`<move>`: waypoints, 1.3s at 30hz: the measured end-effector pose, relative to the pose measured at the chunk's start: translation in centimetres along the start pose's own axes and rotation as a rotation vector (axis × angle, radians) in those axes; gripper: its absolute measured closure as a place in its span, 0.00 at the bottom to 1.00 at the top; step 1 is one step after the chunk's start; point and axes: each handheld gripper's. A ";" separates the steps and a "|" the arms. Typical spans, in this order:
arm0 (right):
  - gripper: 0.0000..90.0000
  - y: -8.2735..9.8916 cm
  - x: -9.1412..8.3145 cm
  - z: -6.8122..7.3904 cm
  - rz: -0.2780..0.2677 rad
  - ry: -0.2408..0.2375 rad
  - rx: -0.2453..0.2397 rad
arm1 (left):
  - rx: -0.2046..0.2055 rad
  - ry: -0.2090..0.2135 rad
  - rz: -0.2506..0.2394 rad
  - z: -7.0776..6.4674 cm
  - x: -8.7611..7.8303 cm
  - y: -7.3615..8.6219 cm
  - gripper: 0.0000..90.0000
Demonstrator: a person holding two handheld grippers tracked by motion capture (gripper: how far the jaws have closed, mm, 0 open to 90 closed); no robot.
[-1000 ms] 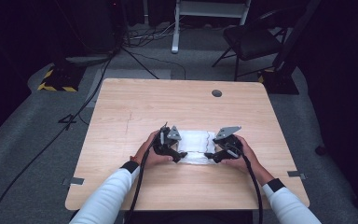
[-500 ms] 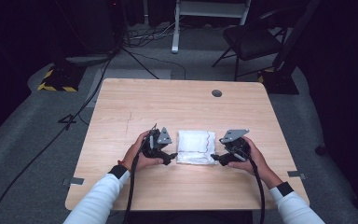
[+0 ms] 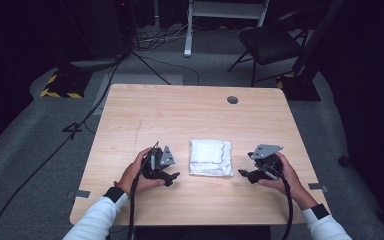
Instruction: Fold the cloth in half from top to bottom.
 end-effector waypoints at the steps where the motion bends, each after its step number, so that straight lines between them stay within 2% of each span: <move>1: 0.28 0.3 -0.1 0.0 -0.001 0.003 0.001 | -0.002 -0.005 0.005 0.0 -0.1 0.3 0.23; 9: 0.28 3.1 -1.1 -0.5 0.019 0.048 0.027 | -0.036 -0.051 0.004 -0.2 -1.5 3.3 0.23; 16: 0.26 6.0 -1.8 -1.2 0.016 0.076 0.087 | -0.094 -0.037 -0.047 0.2 -2.6 5.9 0.21; 24: 0.26 9.7 -2.5 -2.1 0.009 0.091 0.198 | -0.164 -0.038 -0.054 1.1 -4.0 8.8 0.20; 27: 0.26 11.1 -2.9 -2.5 -0.007 0.094 0.244 | -0.195 -0.040 -0.040 1.5 -4.0 9.8 0.20; 29: 0.25 12.1 -3.2 -2.9 -0.029 0.086 0.292 | -0.210 -0.037 -0.012 1.8 -3.7 10.6 0.20; 34: 0.23 13.7 -3.4 -3.6 -0.079 0.112 0.386 | -0.299 0.021 -0.040 2.7 -3.7 12.5 0.19; 35: 0.22 13.7 -3.4 -3.6 -0.078 0.123 0.390 | -0.316 0.032 -0.066 2.8 -3.7 12.9 0.19; 36: 0.21 13.7 -3.4 -3.5 -0.075 0.129 0.392 | -0.325 0.032 -0.071 2.8 -3.7 13.0 0.19; 37: 0.20 13.7 -3.4 -3.5 -0.072 0.132 0.397 | -0.326 0.014 -0.064 2.6 -3.7 12.9 0.19; 39: 0.19 13.7 -3.4 -3.6 -0.068 0.132 0.406 | -0.333 0.008 -0.064 2.6 -3.7 12.9 0.18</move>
Point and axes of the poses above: each handheld gripper's, and its own axes: x roughly forward along the jaws, y roughly out of its underside, z roughly to its left, and after that the axes turned 6 degrees about z, right-handed
